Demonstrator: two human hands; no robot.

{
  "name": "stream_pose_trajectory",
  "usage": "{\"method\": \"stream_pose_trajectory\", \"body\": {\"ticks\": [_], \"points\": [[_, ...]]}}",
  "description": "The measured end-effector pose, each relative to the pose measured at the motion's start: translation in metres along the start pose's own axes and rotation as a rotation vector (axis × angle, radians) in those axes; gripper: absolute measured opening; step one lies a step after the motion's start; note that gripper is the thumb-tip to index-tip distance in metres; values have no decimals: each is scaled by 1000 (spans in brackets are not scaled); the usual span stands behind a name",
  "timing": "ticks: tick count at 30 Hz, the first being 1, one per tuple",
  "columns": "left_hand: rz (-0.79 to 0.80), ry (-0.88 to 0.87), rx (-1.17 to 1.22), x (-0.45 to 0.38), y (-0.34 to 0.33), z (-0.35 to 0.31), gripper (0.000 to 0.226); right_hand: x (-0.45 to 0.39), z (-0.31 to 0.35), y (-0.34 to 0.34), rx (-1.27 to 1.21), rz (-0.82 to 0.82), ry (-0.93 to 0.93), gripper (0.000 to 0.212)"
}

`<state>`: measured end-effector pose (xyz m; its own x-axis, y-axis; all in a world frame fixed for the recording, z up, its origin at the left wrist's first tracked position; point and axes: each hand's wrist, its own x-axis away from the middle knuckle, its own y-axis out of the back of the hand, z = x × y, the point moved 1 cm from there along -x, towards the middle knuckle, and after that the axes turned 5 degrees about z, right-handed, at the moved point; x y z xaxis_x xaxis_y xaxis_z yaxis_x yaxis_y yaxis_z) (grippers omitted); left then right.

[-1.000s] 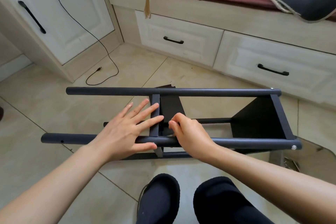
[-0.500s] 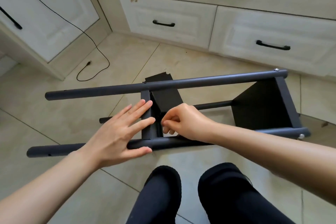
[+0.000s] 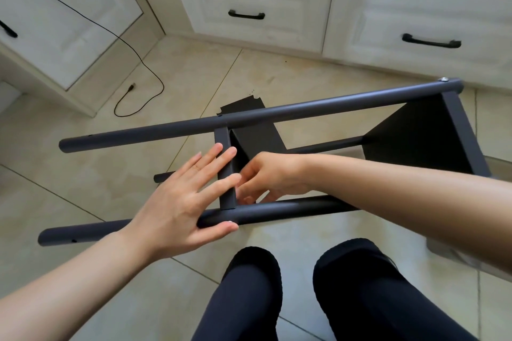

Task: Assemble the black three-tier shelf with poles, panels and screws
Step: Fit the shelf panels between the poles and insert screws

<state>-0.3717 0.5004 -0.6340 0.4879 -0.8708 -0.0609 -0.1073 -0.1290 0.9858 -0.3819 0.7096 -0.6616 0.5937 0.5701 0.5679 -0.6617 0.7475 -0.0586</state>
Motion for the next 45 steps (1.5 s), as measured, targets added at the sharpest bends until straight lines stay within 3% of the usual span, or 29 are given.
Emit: {"method": "stream_pose_trajectory", "body": {"ticks": [8, 19, 45], "points": [[-15, -16, 20, 0, -2, 2, 67, -9, -4, 5, -262, 146, -5, 15], [-18, -13, 36, 1, -2, 3, 66, -11, -8, 4, -279, 279, -70, 10], [-5, -3, 37, 0, 0, 3, 67, -13, -8, -3, -256, 257, -188, 17]]}}
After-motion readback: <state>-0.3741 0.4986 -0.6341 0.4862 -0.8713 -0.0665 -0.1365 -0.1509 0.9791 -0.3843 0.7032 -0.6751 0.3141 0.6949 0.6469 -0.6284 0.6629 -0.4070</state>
